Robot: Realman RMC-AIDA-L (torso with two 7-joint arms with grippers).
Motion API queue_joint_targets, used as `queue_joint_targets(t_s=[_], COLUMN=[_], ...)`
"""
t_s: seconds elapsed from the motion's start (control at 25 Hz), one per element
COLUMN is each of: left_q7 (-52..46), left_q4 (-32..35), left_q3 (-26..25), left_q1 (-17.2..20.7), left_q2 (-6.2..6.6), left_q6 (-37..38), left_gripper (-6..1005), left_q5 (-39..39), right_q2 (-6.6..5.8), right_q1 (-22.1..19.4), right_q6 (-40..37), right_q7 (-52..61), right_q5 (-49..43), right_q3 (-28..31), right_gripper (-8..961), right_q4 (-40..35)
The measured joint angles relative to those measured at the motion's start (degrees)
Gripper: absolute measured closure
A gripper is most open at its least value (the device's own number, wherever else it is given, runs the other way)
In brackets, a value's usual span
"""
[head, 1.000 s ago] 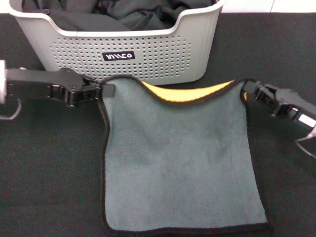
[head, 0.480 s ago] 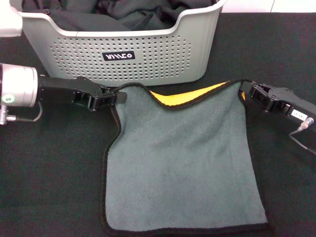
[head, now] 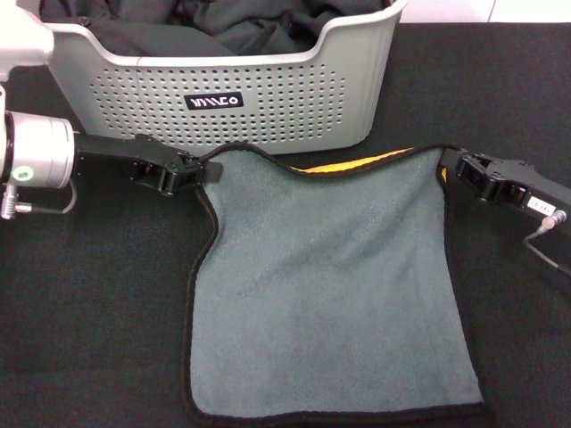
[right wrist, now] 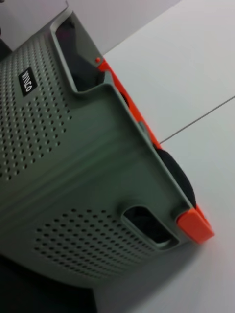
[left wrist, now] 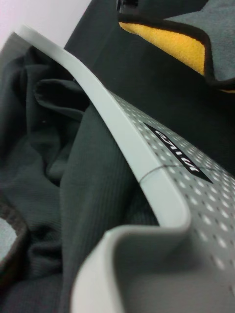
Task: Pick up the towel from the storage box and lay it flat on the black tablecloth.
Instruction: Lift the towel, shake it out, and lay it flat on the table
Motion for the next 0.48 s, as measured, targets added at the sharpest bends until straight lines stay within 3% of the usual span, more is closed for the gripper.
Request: queue_joint_targets(t_s=[0.48], left_q7=[0.1], left_q4=[-0.1], left_q3=[0.1], left_q1=[-0.6], left_q2=[-1.17], left_q6=[-3.6], left_gripper=[976], left_q5=[3.4], right_q2=[0.08], right_q1=[0.6], right_q6=[-2.5], right_q7=[0.0], right_q5=[0.4], right_q3=[0.0], right_gripper=[781], right_q4=[0.4])
